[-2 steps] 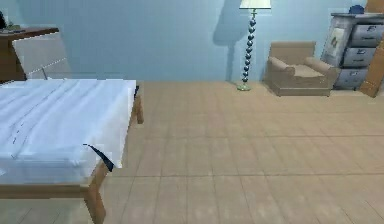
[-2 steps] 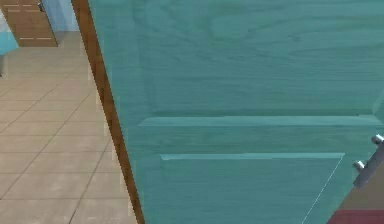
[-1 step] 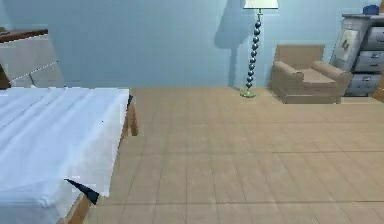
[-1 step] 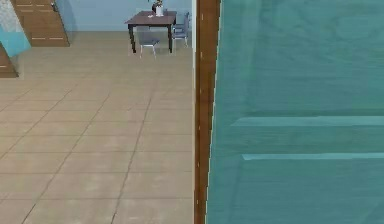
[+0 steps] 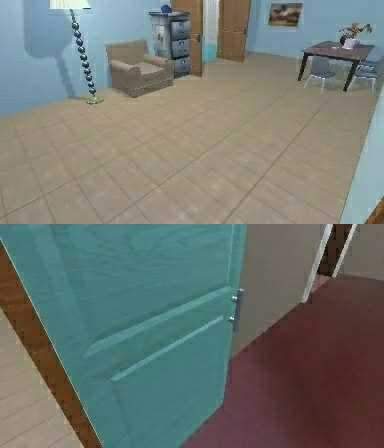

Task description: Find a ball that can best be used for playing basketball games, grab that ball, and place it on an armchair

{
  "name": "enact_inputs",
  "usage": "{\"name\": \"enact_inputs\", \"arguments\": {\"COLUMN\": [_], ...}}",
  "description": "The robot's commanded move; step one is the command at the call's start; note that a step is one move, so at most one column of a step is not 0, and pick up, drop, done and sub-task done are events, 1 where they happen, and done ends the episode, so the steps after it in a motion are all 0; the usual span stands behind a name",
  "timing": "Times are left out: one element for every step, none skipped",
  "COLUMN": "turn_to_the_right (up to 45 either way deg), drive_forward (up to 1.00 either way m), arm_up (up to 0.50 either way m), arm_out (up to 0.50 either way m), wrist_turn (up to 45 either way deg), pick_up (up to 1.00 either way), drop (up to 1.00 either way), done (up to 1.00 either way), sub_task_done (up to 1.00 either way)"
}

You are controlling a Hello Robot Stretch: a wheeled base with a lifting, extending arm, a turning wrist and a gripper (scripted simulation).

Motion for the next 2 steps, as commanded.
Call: {"name": "enact_inputs", "arguments": {"turn_to_the_right": [18.0, 0.0], "drive_forward": [0.00, 1.00], "arm_up": [0.00, 0.00], "arm_out": [0.00, 0.00], "wrist_turn": [0.0, 0.0], "pick_up": [0.00, 0.00], "drop": [0.00, 0.00], "done": [0.00, 0.00], "sub_task_done": [0.00, 0.00]}}
